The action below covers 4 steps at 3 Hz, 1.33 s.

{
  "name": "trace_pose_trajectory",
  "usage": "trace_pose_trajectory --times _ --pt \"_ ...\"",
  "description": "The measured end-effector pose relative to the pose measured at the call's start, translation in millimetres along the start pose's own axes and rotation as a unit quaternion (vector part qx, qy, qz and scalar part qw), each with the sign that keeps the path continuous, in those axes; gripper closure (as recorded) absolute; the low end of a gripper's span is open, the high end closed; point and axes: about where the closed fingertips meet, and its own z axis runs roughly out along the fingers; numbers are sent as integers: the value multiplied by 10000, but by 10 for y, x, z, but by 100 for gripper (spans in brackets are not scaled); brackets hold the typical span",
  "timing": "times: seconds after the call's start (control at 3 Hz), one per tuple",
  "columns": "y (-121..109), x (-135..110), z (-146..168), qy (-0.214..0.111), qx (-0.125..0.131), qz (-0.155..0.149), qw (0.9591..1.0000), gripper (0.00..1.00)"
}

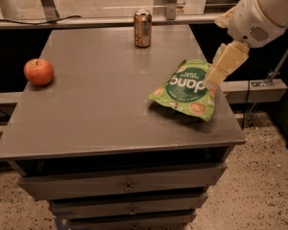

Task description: Move orange can near green rice chip bag

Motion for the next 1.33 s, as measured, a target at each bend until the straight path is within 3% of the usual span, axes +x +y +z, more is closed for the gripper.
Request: trace_pose_trajectory --times 0.33,0.67,1.0,1.33 --pt "-493 -280 404 -655 183 123 9976 0" --pt "-909 -525 778 -1247 320 280 9913 0" --pt "-1390 -661 1043 -1817 509 724 9794 0" --pt "-1391 -680 1082 -1855 520 738 9785 0"
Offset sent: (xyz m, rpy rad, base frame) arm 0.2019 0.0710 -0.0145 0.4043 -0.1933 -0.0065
